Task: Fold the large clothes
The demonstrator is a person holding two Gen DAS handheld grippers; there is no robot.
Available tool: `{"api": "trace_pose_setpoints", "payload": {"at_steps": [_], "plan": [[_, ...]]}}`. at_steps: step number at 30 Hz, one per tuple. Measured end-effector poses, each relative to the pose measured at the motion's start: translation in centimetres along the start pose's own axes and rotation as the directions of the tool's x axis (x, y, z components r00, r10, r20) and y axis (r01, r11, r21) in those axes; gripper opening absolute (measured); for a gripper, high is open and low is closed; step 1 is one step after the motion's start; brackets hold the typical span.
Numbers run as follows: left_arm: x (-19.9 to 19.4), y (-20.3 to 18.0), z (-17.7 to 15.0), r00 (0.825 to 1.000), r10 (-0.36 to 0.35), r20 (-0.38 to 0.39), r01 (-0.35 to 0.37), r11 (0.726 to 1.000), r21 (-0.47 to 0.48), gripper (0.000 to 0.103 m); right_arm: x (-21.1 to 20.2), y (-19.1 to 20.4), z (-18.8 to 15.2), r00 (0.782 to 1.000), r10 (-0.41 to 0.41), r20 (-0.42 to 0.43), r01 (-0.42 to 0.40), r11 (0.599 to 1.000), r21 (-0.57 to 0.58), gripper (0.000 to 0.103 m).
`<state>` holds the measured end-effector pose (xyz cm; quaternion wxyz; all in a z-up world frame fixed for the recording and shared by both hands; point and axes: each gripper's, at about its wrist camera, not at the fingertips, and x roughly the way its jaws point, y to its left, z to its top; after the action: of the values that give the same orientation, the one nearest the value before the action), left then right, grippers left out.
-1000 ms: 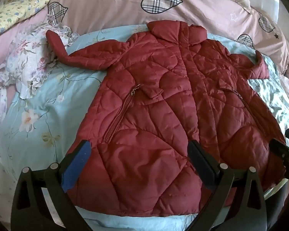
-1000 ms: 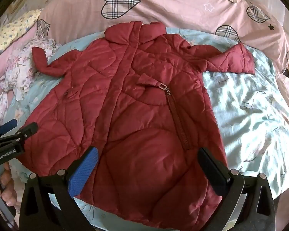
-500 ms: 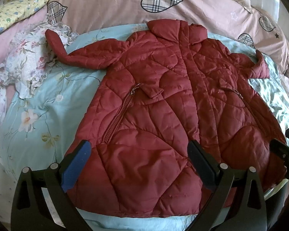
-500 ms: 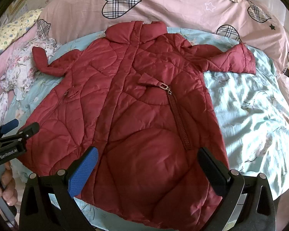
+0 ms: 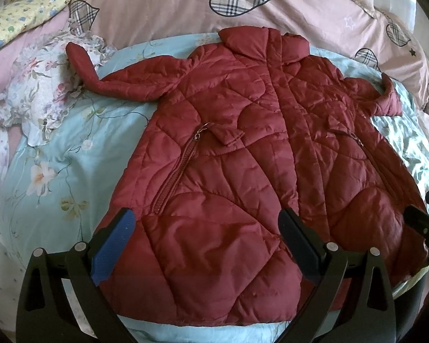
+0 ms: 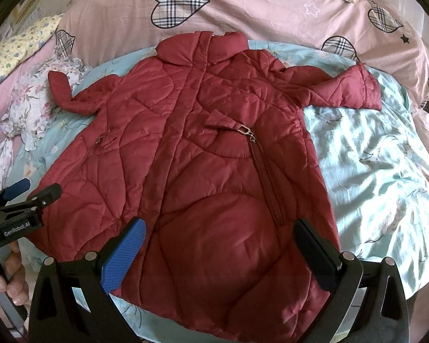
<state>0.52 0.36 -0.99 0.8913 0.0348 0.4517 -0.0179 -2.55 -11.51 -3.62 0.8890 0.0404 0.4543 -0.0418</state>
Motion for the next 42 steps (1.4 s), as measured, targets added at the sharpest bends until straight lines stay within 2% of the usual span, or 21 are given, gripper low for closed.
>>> {"api": "trace_pose_setpoints", "payload": {"at_steps": [8,12,18,23,28,33,38,42], "plan": [[0.1,-0.1,0.2,1.0,0.0,-0.011,0.0,1.0,-0.002,0.101,0.2,-0.1,0.2,1.0,0.002,-0.003,-0.002,1.0,0.007,0.103],[0.4,0.0,0.4,1.0,-0.015,0.022,0.015,1.0,-0.014,0.101,0.5,-0.5,0.4,1.0,0.008,-0.008,-0.008,1.0,0.015,0.103],[1.5,0.3,0.8,1.0,-0.005,-0.019,0.004,1.0,-0.025,0.101,1.0,-1.3,0.9,1.0,0.011,-0.011,-0.011,0.999,0.033,0.103],[2.4,0.7,1.3,0.999,-0.04,-0.027,0.039,0.998,-0.039,0.101,1.6,-2.7,1.7,1.0,0.002,-0.011,-0.002,0.998,0.065,0.103],[3.1,0.9,1.9,0.999,-0.033,-0.014,0.033,0.999,-0.026,0.101,2.4,-5.3,3.0,1.0,-0.013,-0.008,0.013,0.993,0.121,0.103],[4.2,1.4,2.9,0.998,-0.04,-0.052,0.037,0.997,-0.061,0.101,2.7,-8.7,4.7,0.999,-0.036,0.008,0.034,0.983,0.182,0.103],[5.9,2.1,4.7,0.994,0.004,-0.106,-0.013,0.997,-0.082,0.101,3.2,-13.2,7.4,0.997,-0.068,0.034,0.057,0.964,0.259,0.103],[6.9,2.8,5.5,0.991,-0.015,-0.131,0.003,0.996,-0.089,0.101,4.2,-17.1,9.8,0.993,-0.112,0.041,0.093,0.943,0.32,0.103]]}}
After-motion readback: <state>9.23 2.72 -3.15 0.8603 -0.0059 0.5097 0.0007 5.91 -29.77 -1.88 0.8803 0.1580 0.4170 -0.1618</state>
